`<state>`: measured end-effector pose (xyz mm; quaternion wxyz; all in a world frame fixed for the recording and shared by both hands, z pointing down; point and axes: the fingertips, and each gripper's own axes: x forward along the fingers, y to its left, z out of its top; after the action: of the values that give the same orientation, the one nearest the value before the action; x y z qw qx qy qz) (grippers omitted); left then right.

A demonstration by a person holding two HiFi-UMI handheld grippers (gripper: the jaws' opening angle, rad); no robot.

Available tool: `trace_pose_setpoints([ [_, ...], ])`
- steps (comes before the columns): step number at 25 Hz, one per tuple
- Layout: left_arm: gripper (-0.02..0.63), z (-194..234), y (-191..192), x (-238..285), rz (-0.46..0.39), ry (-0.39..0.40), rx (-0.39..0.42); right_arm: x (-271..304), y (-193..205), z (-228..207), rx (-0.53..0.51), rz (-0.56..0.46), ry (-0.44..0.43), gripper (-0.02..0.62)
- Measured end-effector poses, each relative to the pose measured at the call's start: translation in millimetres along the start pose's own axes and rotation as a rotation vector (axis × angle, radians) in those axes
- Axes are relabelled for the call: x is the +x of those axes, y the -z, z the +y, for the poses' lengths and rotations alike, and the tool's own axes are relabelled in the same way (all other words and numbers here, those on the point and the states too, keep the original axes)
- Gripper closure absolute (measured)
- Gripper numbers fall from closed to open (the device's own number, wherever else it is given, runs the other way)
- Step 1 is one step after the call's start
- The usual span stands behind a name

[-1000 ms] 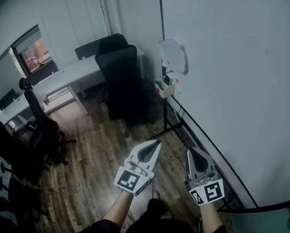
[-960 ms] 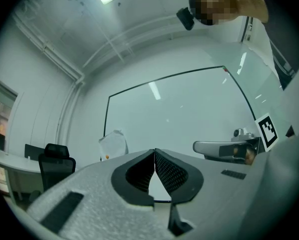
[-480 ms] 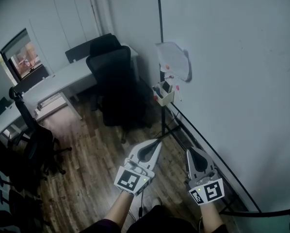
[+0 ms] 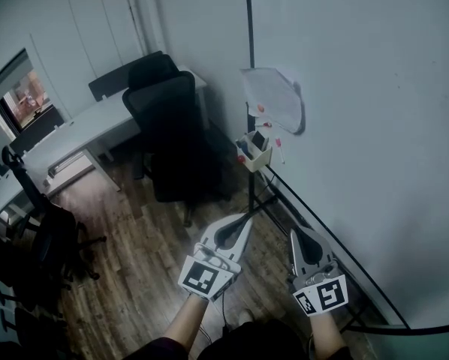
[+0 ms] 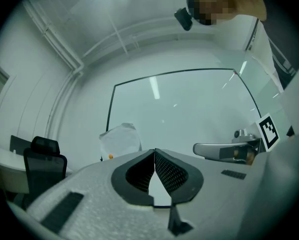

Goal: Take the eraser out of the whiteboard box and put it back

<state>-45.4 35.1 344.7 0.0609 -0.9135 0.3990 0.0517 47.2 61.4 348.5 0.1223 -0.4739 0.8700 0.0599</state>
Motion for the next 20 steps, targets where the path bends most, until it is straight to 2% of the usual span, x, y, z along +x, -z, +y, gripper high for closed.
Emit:
trace_pose_setpoints([
  [8,0.601,26,18,25,0.016,0.002,-0.020,28,17,-19,0.004,0.015,0.009,0.592],
  [20,0.601,75,30,103,0.021,-0.025,-0.003,95,39,-83,0.019,0.010,-0.031,0.592],
])
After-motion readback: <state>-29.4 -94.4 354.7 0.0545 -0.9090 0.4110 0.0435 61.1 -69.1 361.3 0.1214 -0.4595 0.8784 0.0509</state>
